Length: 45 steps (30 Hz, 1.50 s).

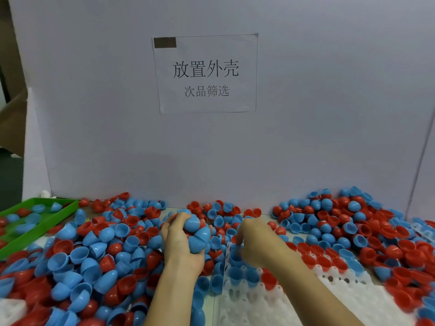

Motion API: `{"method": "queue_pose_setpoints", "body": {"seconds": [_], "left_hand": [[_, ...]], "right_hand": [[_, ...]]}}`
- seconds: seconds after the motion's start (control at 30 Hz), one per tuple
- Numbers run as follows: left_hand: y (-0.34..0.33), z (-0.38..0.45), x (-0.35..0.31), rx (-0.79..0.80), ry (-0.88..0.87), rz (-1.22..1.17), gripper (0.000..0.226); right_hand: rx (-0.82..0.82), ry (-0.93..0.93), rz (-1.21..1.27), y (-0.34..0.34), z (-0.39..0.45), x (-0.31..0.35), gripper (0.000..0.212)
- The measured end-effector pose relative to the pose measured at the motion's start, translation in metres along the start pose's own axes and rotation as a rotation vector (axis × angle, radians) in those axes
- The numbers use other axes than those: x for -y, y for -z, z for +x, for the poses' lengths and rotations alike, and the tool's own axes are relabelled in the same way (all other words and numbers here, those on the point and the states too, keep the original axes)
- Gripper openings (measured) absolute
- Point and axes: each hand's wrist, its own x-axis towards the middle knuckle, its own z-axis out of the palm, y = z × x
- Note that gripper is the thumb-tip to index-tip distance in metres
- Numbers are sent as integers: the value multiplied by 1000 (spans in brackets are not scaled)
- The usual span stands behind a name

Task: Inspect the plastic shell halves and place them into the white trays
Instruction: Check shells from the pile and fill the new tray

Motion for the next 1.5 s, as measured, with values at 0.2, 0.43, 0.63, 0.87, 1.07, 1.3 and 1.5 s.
{"method": "queue_pose_setpoints", "body": {"seconds": [0.2,0.43,0.63,0.87,1.07,1.3,1.5], "left_hand": [[0,0,2,24,3,20,24],[-4,-1,8,24,6,42,23],[-18,-19,27,105,125,60,25],[-30,-32,41,151,127,147,30],[-39,-42,36,177,136,158,31],[-45,-44,3,154,18,176,22],[-26,-65,24,162,95,195,27]], "right_hand": [[-7,22,-38,-1,1,4,28],[-68,45,352,23,-25,-14,29],[-153,-47,1033,31,-68,-68,22],[-189,28,1480,32,-93,-101,26],[-211,-26,1576,30,-92,-110,28],[-316,-196,1165,19,-85,-116,16],[-299,-179,875,12,-83,-117,12]]}}
